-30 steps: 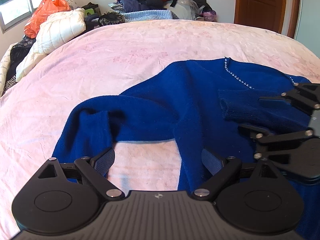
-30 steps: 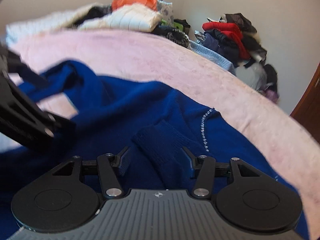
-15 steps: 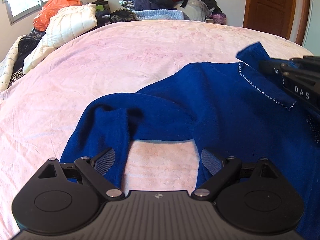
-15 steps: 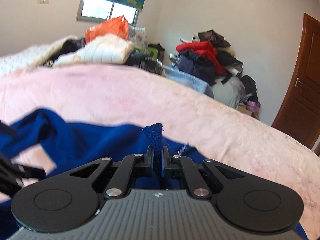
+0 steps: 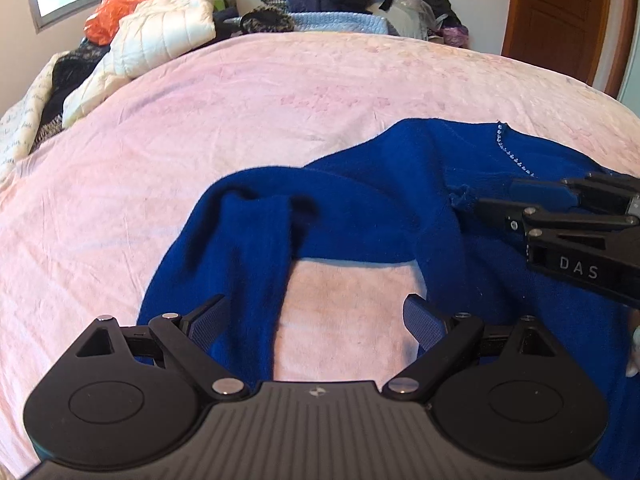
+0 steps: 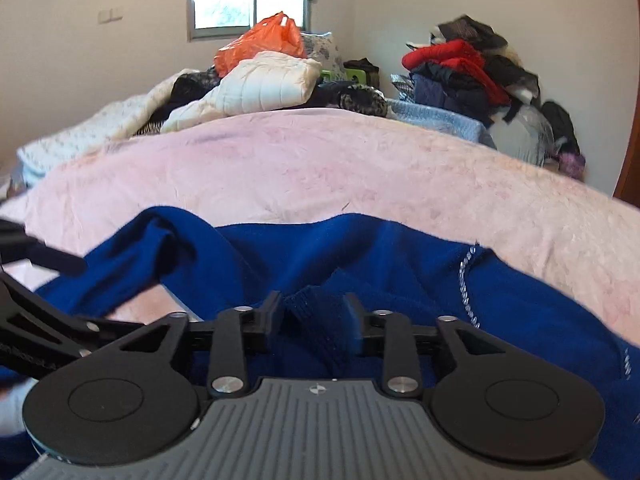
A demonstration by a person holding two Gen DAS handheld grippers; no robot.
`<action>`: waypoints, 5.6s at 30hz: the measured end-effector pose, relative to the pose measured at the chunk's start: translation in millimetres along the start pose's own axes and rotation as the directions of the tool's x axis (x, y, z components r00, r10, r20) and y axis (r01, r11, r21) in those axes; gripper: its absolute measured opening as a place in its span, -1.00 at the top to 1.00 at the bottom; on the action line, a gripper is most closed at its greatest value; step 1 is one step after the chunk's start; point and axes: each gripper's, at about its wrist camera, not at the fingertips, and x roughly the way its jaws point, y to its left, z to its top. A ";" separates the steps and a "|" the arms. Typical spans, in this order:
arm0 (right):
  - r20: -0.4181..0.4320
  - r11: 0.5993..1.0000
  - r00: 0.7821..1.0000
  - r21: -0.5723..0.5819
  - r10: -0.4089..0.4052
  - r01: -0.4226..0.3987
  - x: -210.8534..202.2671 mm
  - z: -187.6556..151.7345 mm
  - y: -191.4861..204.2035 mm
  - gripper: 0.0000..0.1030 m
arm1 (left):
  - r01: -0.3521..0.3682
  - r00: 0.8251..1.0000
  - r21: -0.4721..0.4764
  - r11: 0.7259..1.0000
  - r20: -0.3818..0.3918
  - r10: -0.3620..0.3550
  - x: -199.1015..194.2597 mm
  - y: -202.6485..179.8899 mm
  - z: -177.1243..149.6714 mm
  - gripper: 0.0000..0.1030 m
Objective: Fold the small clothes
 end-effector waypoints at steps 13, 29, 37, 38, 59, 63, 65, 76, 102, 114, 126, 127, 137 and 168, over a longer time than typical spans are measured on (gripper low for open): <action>-0.061 0.993 0.997 0.107 -0.043 0.049 -15.5 -24.3 -6.3 -0.38 | -0.026 1.000 0.013 1.000 0.004 0.026 -8.1 -9.7 -5.7 -0.84; 0.065 0.997 0.995 -0.028 0.075 -0.074 -63.4 -15.9 43.0 -0.38 | -0.187 0.982 -0.019 0.982 0.035 0.188 -52.8 48.7 -36.7 -0.84; 0.051 0.896 0.986 -0.427 0.160 -0.124 -67.5 -30.7 130.6 -0.38 | -0.172 0.984 -0.206 0.963 -0.091 0.156 -59.3 138.2 -67.9 -0.84; 0.037 0.869 0.982 -0.474 0.183 -0.144 -68.5 -34.6 142.0 -0.38 | -0.145 0.987 -0.218 0.965 -0.100 0.126 -58.7 142.4 -69.6 -0.84; -0.055 0.569 0.933 -0.779 0.356 -0.263 -58.8 -70.5 240.8 0.14 | 0.243 0.957 -0.337 0.910 -0.068 -0.281 -51.8 156.0 -101.0 -0.09; -0.058 0.560 0.921 -0.779 0.385 -0.283 -52.9 -69.9 246.8 0.38 | 0.260 0.956 -0.447 0.856 -0.005 -0.294 -57.5 176.1 -103.2 -0.09; -0.076 0.556 0.916 -0.774 0.394 -0.303 -50.7 -68.7 249.6 0.63 | 0.246 0.965 -0.480 0.842 0.041 -0.259 -65.2 183.7 -102.9 -0.09; -0.031 0.863 0.875 -0.151 0.483 -0.481 -26.7 36.0 161.8 0.90 | 0.062 0.971 -0.424 0.904 0.236 0.044 -102.8 168.4 -97.8 -0.32; 0.342 0.714 0.689 0.068 0.640 -0.697 -121.3 208.9 68.6 0.86 | -0.166 0.884 -0.358 0.919 0.359 0.299 -31.8 45.8 14.6 -0.93; 0.425 0.819 0.792 0.174 0.438 -0.546 -114.5 203.6 -3.7 0.86 | -0.128 0.934 -0.347 0.929 0.274 0.231 -8.1 44.6 24.0 -0.93; 0.418 0.821 0.896 0.453 0.150 -0.348 -85.4 109.1 -113.0 0.85 | -0.014 0.951 -0.235 0.972 0.297 0.085 -19.4 2.2 5.4 -0.93; 0.420 0.813 0.897 0.469 0.139 -0.345 -85.1 103.0 -119.9 0.85 | -0.010 0.952 -0.234 0.972 0.296 0.080 -19.5 0.4 6.2 -0.93; 0.503 0.813 0.863 0.481 0.050 -0.328 -120.6 99.3 -156.2 0.85 | 0.019 0.973 -0.245 0.969 0.229 0.039 -6.1 -7.1 12.1 -0.93; 0.255 0.632 0.919 0.775 -0.300 -0.009 -124.3 -119.4 -239.8 0.83 | 0.022 0.986 -0.134 0.991 0.168 0.001 2.3 -37.2 9.1 -0.93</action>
